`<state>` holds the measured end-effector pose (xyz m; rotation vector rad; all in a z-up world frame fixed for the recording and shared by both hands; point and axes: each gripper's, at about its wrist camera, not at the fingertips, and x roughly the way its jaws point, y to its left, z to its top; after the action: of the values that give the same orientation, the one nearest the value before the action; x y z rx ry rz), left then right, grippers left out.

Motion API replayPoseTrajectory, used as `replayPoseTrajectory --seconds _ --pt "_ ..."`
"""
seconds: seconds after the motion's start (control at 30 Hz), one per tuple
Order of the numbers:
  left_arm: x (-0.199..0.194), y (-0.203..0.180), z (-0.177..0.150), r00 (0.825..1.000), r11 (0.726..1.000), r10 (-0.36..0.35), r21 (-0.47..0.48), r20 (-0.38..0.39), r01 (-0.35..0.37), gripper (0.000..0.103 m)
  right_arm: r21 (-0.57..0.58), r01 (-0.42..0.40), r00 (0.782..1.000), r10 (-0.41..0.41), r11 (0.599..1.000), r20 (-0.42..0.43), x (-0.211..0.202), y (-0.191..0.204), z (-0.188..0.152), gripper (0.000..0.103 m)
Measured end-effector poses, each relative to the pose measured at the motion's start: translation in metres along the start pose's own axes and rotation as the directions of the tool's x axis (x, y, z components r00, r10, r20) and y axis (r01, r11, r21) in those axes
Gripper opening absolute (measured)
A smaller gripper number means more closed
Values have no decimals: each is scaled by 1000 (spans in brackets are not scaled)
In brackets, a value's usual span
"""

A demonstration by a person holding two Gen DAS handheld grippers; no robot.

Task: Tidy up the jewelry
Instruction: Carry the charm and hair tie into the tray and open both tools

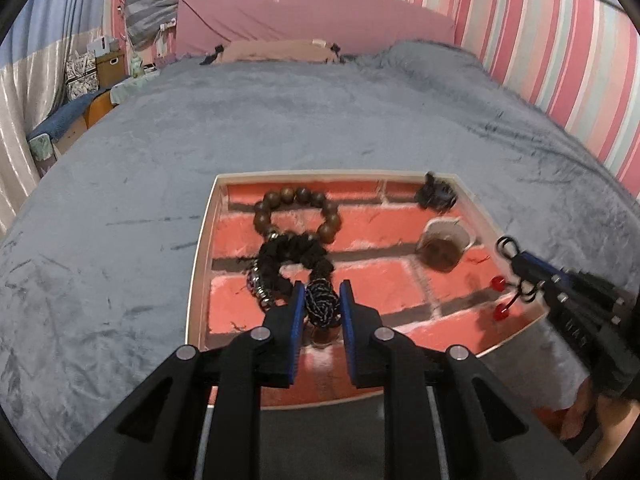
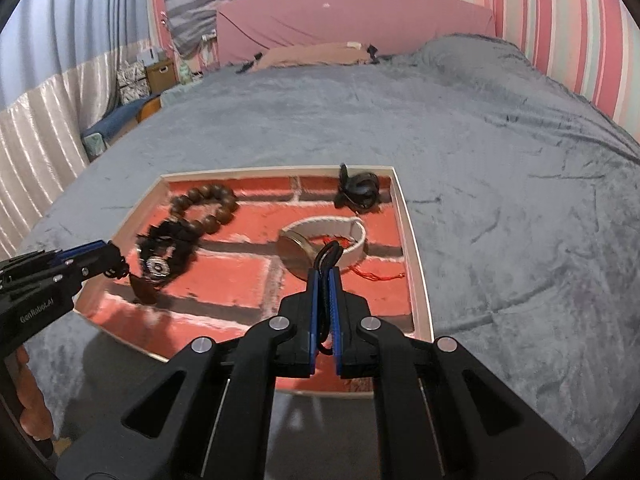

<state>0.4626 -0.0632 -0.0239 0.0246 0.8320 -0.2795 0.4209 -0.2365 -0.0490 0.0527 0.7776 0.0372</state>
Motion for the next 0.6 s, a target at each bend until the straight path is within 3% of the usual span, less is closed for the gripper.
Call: replayPoseTrajectory --seconds 0.37,0.6 --pt "37 31 -3 995 997 63 -50 -75 -66 18 -22 43 996 -45 999 -72 36 -2 0 7" --pt "45 31 -6 990 993 118 -19 -82 -120 19 -14 50 992 -52 999 -117 51 -6 -7 7"
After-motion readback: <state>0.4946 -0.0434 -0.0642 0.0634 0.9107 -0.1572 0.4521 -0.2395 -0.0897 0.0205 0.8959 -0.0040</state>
